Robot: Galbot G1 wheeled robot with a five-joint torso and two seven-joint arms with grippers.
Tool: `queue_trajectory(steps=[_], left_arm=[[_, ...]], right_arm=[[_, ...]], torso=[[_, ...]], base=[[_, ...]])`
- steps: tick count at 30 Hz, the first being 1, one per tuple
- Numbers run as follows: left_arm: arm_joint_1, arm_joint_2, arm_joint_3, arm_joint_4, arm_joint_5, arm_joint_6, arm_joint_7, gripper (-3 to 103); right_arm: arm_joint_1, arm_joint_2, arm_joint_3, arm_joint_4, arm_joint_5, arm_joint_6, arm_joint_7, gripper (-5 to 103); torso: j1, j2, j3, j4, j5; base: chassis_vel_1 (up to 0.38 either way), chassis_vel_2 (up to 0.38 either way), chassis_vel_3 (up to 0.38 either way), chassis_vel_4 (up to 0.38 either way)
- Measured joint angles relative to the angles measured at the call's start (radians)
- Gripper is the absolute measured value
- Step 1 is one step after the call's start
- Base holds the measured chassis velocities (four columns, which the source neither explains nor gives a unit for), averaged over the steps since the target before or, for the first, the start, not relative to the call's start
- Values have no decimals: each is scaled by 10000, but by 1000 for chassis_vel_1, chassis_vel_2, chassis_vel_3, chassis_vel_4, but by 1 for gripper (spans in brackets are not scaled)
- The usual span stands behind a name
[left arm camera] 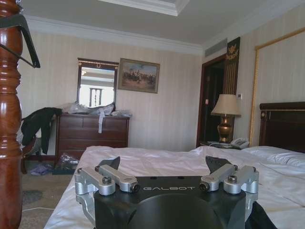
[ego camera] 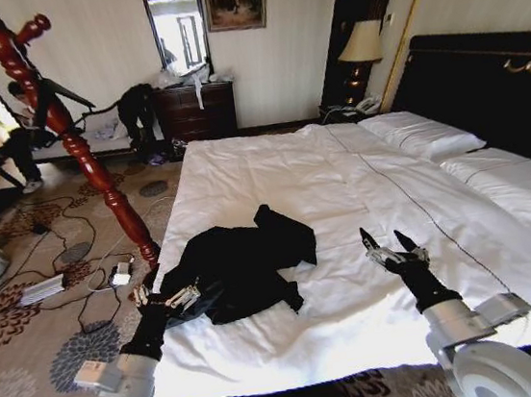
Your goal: Pick up the clothes from the bed and hang them on the clothes hanger.
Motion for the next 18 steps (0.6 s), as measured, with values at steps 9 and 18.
queue_trajectory(steps=[9, 18], left_arm=[[-161, 34, 148, 121, 91, -19, -45, 100], [-325, 79, 292, 443, 116, -24, -69, 100]], right_arm=[[157, -161, 325, -244, -23, 63, 14, 100], [293, -107, 264, -665, -20, 99, 59, 100]], torso=[[0, 1, 0, 0, 1], [0, 0, 0, 0, 2]], base=[[0, 0, 0, 0], [0, 0, 0, 0]])
